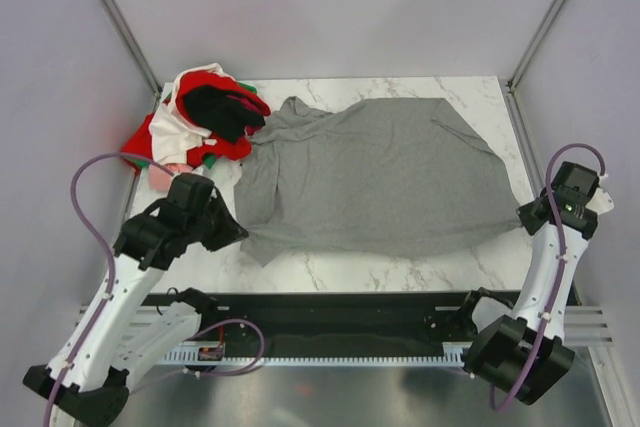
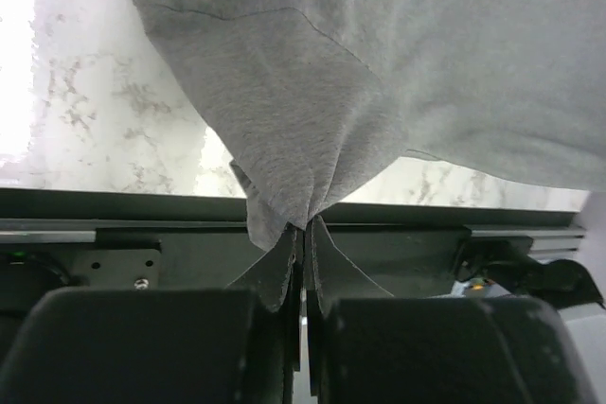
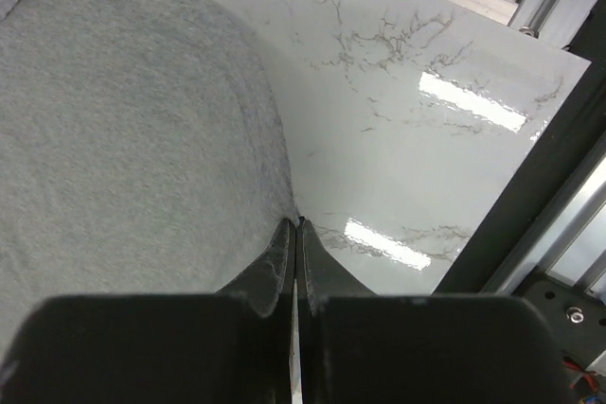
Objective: Fold and stack the t-shirts
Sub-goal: Fold the tshirt
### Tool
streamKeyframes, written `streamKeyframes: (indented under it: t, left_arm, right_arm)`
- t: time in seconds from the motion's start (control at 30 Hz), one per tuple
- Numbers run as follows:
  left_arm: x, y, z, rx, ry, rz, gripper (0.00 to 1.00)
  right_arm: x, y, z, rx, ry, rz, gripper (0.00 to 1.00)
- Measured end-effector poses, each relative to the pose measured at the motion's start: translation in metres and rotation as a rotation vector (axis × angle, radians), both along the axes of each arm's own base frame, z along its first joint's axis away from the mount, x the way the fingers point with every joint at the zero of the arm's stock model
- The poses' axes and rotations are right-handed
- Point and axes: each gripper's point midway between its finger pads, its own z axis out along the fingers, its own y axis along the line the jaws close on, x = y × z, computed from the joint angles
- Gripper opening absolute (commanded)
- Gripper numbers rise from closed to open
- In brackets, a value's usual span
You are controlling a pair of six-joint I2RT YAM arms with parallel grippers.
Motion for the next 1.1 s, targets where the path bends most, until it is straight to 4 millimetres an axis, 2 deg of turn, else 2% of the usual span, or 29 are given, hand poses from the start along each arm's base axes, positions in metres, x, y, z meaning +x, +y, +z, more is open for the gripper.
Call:
streamKeyframes:
  t: [0.17,0.3,0.43,0.53,0.67,0.73,0.83,0.93,1.0,1.03,1.07,1.1]
  left_arm:
    - [0.024,0.001,-0.017,0.127,0.078,-0.029,0.05]
    - [0.063,-0.004,-0.025,0.225,0.138,-0.077,0.05]
    - [0.135,-0.011,-0.035,0.302,0.174,-0.113,0.03]
    - [0.189,-0.012,-0.056,0.336,0.194,-0.124,0.02]
    - [0.229,-0.004,-0.082,0.363,0.239,-0.128,0.02]
    - [0.244,-0.001,-0.089,0.369,0.248,-0.129,0.02]
    - [0.259,0.001,-0.095,0.382,0.246,-0.136,0.02]
    - [0.264,0.004,-0.094,0.409,0.243,-0.145,0.02]
    - [0.269,0.007,-0.093,0.423,0.237,-0.146,0.06]
    - [0.271,0.008,-0.093,0.428,0.236,-0.145,0.11]
    - [0.273,0.012,-0.093,0.433,0.237,-0.140,0.16]
    - [0.275,0.015,-0.094,0.438,0.245,-0.134,0.27]
  right_arm:
    - [0.017,-0.007,-0.003,0.021,0.003,0.005,0.00]
    - [0.050,-0.006,-0.016,0.050,0.035,0.052,0.00]
    - [0.101,0.006,-0.040,0.081,0.108,0.140,0.00]
    - [0.132,0.007,-0.054,0.082,0.136,0.168,0.00]
    - [0.164,-0.008,-0.074,0.068,0.174,0.162,0.00]
    - [0.172,-0.013,-0.086,0.066,0.195,0.160,0.00]
    - [0.171,-0.015,-0.106,0.072,0.242,0.161,0.00]
    - [0.169,-0.016,-0.112,0.066,0.261,0.157,0.00]
    - [0.168,-0.019,-0.112,0.055,0.266,0.152,0.00]
    - [0.168,-0.019,-0.112,0.051,0.265,0.151,0.03]
    - [0.169,-0.019,-0.112,0.051,0.264,0.152,0.11]
    - [0.169,-0.020,-0.113,0.050,0.264,0.153,0.56]
